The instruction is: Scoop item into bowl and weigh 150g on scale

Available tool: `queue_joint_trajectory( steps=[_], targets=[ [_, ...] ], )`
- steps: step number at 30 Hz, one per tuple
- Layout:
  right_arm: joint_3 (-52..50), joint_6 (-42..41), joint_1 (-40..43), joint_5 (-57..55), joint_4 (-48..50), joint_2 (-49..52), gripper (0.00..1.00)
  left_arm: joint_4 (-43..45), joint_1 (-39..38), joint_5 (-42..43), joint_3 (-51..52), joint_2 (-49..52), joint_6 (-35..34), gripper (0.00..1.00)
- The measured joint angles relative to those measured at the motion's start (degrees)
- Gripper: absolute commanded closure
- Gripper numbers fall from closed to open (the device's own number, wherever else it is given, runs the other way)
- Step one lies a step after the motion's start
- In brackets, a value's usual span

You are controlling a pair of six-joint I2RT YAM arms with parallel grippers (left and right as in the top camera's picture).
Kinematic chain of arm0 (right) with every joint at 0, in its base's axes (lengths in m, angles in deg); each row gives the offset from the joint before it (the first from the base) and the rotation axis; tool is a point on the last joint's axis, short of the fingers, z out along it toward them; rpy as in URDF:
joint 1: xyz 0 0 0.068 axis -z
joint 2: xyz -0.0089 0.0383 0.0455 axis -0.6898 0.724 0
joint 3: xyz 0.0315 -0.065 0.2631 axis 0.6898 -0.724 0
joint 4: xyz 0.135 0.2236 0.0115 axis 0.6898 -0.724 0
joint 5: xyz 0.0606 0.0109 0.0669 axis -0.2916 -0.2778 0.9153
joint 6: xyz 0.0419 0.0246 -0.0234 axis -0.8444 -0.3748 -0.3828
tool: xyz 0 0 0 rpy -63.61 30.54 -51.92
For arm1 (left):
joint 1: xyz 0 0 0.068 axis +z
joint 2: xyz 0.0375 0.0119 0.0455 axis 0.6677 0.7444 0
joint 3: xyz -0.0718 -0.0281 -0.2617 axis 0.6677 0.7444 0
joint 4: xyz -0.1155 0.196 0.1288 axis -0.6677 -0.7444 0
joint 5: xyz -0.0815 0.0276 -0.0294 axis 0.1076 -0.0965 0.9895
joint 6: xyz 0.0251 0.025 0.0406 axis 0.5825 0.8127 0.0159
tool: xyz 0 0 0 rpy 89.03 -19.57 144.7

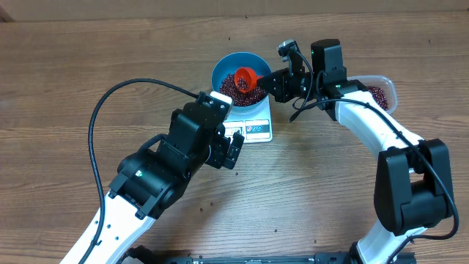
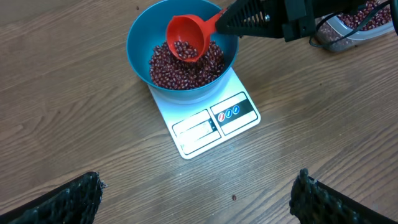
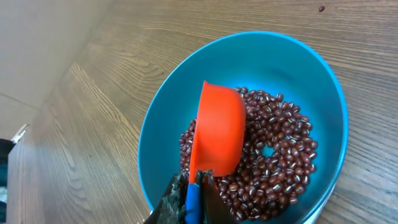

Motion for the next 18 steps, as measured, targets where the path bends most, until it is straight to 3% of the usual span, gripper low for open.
queue_joint_trajectory(
  steps=[18],
  targets=[
    [0.0, -1.6, 0.0, 3.1, -1.7, 0.0, 0.96, 0.0, 0.0, 0.0, 0.0, 0.0, 0.0, 0.00]
  ],
)
